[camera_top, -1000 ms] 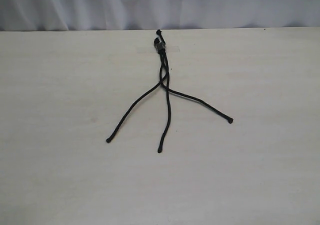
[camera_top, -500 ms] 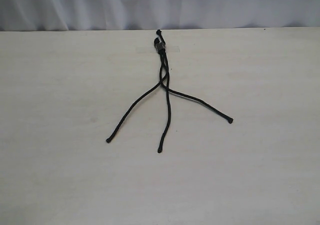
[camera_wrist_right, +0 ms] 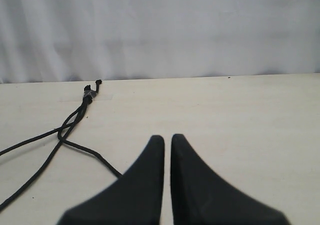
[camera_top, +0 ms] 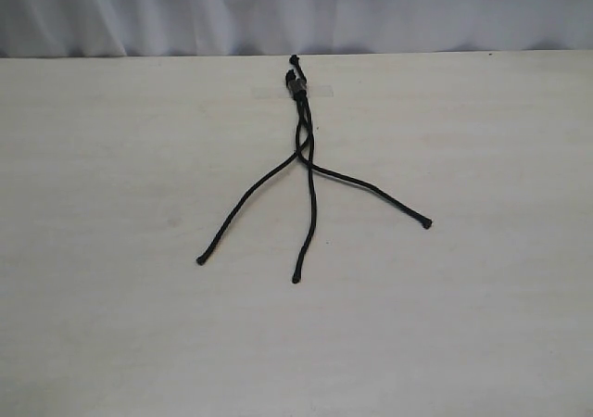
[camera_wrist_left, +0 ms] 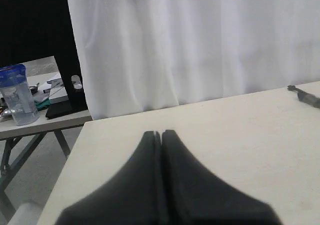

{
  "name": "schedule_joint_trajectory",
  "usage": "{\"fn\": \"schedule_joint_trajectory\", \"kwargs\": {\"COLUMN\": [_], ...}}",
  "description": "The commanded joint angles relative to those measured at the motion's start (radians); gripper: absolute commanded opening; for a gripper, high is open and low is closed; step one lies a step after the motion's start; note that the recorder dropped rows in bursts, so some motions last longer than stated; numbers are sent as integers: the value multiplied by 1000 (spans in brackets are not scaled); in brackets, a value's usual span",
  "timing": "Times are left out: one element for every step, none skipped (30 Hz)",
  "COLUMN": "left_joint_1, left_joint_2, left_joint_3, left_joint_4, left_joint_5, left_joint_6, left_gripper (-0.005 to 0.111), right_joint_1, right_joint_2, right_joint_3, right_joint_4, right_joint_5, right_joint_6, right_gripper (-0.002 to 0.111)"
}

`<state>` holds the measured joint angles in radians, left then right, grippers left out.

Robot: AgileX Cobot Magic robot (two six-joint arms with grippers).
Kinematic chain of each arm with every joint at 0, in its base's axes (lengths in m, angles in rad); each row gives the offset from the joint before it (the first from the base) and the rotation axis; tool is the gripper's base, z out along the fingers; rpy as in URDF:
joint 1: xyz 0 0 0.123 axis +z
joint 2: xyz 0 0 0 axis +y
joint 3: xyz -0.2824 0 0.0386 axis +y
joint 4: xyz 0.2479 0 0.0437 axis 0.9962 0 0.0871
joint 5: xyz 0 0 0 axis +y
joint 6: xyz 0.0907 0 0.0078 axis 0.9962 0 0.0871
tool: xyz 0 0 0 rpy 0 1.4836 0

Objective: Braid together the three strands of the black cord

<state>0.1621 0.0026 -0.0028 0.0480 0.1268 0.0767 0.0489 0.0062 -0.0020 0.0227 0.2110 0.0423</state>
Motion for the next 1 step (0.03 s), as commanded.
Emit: {"fn": "schedule_joint_trajectory", "kwargs": {"left_joint_1": [2], "left_joint_2": [-3], "left_joint_3": [3], "left_joint_4": [-6], "left_joint_5": [-5], "left_joint_6": [-4], "left_gripper": [0], "right_joint_1": [-4], "right_joint_2": [-6], "right_joint_3": [2], "right_joint_4": [-9], "right_joint_5": [0], "right_joint_6": [3], "right_gripper": [4]}}
